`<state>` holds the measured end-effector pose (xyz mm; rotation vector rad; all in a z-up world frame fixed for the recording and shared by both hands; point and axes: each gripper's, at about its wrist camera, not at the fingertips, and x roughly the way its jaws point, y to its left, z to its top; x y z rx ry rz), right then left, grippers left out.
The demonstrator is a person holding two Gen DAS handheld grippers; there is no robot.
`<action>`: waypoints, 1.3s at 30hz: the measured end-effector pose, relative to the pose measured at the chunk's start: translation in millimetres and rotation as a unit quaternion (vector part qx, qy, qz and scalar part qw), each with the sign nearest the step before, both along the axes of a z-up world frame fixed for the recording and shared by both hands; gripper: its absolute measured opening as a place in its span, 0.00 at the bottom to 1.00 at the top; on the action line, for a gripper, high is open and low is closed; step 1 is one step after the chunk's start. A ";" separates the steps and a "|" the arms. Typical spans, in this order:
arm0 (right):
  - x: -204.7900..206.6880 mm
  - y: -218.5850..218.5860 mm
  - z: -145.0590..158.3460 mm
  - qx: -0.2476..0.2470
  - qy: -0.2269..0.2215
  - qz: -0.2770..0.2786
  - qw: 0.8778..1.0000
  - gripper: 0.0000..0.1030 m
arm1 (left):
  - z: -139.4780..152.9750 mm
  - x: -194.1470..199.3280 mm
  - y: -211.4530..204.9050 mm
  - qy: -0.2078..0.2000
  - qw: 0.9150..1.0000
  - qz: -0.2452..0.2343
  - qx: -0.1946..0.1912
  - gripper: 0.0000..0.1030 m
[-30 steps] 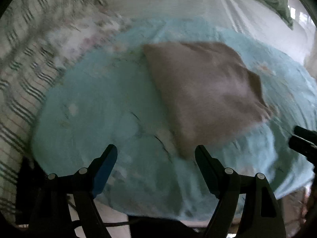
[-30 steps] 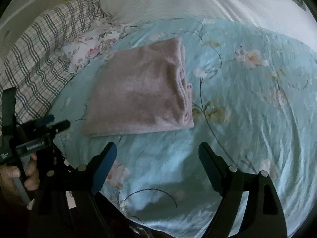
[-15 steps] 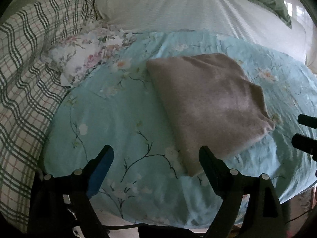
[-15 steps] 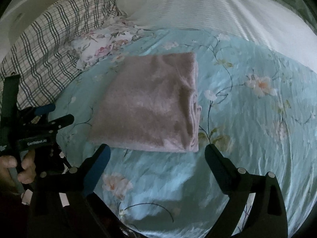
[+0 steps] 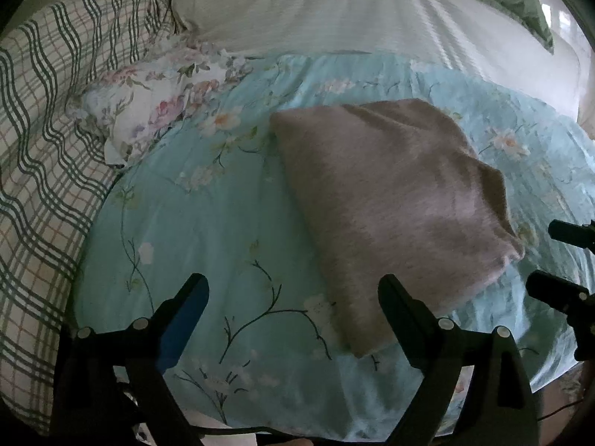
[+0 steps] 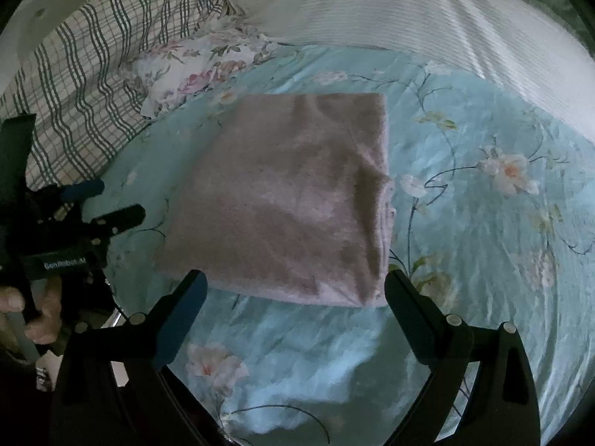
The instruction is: Fold small clothes
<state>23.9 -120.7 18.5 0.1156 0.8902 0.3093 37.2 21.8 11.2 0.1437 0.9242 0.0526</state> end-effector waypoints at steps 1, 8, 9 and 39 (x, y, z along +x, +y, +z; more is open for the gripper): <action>1.9 -0.3 1.1 0.001 -0.002 -0.002 1.000 0.93 | -0.3 0.8 1.4 -0.001 1.000 0.001 -0.002 0.90; 11.5 -0.9 6.6 0.011 -0.008 -0.010 1.000 0.93 | -2.2 7.5 10.1 0.008 1.000 0.023 -0.003 0.90; 12.4 -0.5 6.7 0.009 -0.009 -0.010 1.000 0.93 | -2.1 7.9 10.4 0.007 1.000 0.020 -0.004 0.91; 19.7 3.0 5.3 0.012 -0.003 -0.009 1.000 0.94 | 5.7 -0.9 -0.3 -0.010 1.000 -0.010 0.003 0.91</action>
